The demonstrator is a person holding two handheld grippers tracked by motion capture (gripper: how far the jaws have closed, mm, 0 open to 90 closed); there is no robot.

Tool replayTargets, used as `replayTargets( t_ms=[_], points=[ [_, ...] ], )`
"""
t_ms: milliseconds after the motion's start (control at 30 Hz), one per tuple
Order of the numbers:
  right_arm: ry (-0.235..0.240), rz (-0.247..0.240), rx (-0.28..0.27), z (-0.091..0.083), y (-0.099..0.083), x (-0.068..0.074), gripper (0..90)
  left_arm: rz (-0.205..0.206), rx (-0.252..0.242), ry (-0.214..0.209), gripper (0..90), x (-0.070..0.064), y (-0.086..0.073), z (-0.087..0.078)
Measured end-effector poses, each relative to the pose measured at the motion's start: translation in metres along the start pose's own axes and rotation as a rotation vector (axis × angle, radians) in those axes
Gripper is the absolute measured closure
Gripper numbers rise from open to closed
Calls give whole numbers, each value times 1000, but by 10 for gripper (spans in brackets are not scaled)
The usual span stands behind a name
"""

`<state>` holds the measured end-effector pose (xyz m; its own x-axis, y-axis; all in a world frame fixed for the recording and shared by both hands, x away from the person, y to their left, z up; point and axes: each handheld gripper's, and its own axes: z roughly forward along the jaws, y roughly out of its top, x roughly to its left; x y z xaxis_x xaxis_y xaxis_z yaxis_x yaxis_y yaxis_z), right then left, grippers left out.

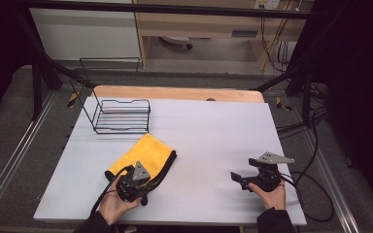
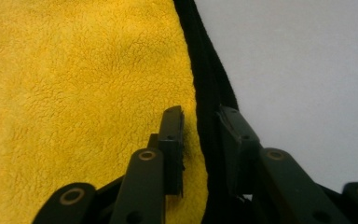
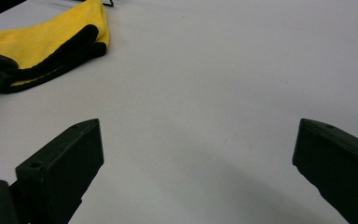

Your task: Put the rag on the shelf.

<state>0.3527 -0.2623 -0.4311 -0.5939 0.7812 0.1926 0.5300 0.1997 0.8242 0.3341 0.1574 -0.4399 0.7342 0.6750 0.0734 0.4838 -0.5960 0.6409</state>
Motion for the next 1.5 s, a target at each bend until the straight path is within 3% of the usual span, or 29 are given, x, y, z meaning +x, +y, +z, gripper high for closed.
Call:
replayTargets(
  t_ms=[33, 100, 167, 300, 567, 633, 700, 833, 967, 1167, 1233, 1367, 1400, 1500],
  points=[
    [0, 0, 1, 0, 0, 0, 23, 3, 2, 7, 782, 0, 0, 0],
    [0, -1, 2, 0, 0, 0, 24, 0, 4, 12, 790, 2, 1, 0],
    [0, -4, 5, 1, 0, 0, 23, -12, 5, -9, 809, 5, 1, -1],
    [1, -2, 5, 0, 0, 0, 24, -73, -10, -60, 823, 14, 0, -2],
    [4, 0, 9, 1, 0, 0, 24, -143, -115, -107, 827, 25, 10, -17],
    [4, 0, 9, 1, 0, 0, 24, -142, -94, -108, 826, 24, 11, -11],
    [4, 0, 9, 1, 0, 0, 24, -126, -43, -114, 822, 21, 9, -3],
    [7, 0, 5, 1, 1, 1, 25, -84, -24, -78, 787, 15, 9, -1],
    [18, -10, 3, 4, 4, 6, 26, -77, -25, -64, 631, 7, 8, 4],
    [23, -17, 8, 9, 6, 10, 25, -65, -29, 2, 527, -7, 11, 12],
    [25, -21, 12, 10, 6, 12, 25, -65, -24, 31, 541, -9, 12, 13],
    [23, -20, 11, 9, 6, 12, 25, -72, -14, 37, 605, -7, 12, 13],
    [21, -16, 6, 8, 7, 12, 25, -76, -9, 49, 743, -5, 13, 13],
    [23, -17, 1, 8, 7, 13, 25, -88, 9, 34, 764, 1, 15, 12]
  ],
)
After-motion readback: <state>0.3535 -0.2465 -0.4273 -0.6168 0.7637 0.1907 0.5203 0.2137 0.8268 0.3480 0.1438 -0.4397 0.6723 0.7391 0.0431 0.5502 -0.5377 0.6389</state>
